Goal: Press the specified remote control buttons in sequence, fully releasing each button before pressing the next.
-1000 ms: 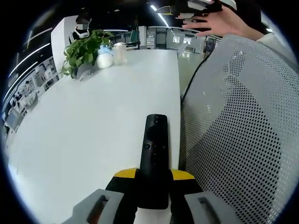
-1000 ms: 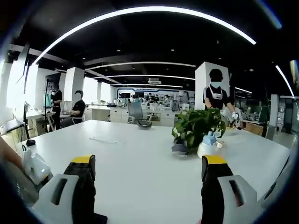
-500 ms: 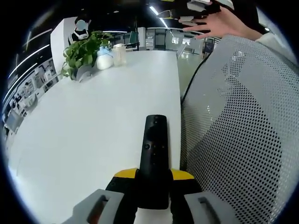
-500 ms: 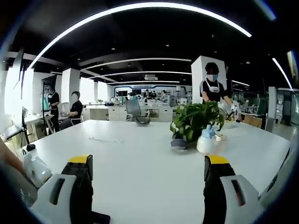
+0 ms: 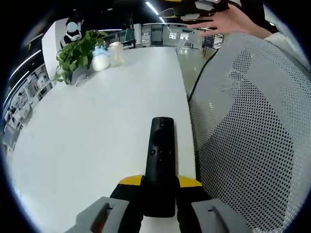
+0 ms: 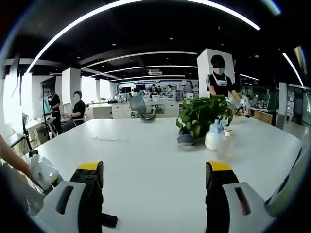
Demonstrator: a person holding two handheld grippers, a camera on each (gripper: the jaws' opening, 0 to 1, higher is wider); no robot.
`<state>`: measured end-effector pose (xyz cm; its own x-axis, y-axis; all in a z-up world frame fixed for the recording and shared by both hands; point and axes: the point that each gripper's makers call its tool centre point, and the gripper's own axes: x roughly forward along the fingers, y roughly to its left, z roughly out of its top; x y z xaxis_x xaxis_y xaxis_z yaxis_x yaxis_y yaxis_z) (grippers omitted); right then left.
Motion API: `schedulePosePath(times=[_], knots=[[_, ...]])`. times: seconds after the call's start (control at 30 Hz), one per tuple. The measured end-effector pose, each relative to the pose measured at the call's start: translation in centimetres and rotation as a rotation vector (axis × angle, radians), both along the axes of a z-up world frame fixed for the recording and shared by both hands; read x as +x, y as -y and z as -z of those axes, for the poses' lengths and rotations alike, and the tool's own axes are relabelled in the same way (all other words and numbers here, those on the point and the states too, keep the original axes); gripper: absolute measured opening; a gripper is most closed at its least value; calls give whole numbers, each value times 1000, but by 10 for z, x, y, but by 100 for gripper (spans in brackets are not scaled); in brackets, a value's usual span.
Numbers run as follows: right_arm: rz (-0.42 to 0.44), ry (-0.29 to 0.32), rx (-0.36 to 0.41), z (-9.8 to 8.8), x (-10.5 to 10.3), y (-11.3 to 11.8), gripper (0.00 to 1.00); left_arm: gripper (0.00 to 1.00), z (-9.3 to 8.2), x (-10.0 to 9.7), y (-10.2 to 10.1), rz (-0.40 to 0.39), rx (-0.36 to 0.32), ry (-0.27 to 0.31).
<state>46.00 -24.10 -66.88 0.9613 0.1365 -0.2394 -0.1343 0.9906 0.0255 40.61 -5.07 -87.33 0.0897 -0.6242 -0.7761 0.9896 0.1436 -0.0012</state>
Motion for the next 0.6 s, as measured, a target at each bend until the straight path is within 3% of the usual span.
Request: schedulePosePath(times=[0.27, 0.6], knots=[[10, -17, 19, 2, -1, 1, 87, 24, 0, 27, -11, -3, 53, 36], [3, -76, 9, 11, -3, -1, 83, 24, 0, 43, -14, 41, 93, 53]])
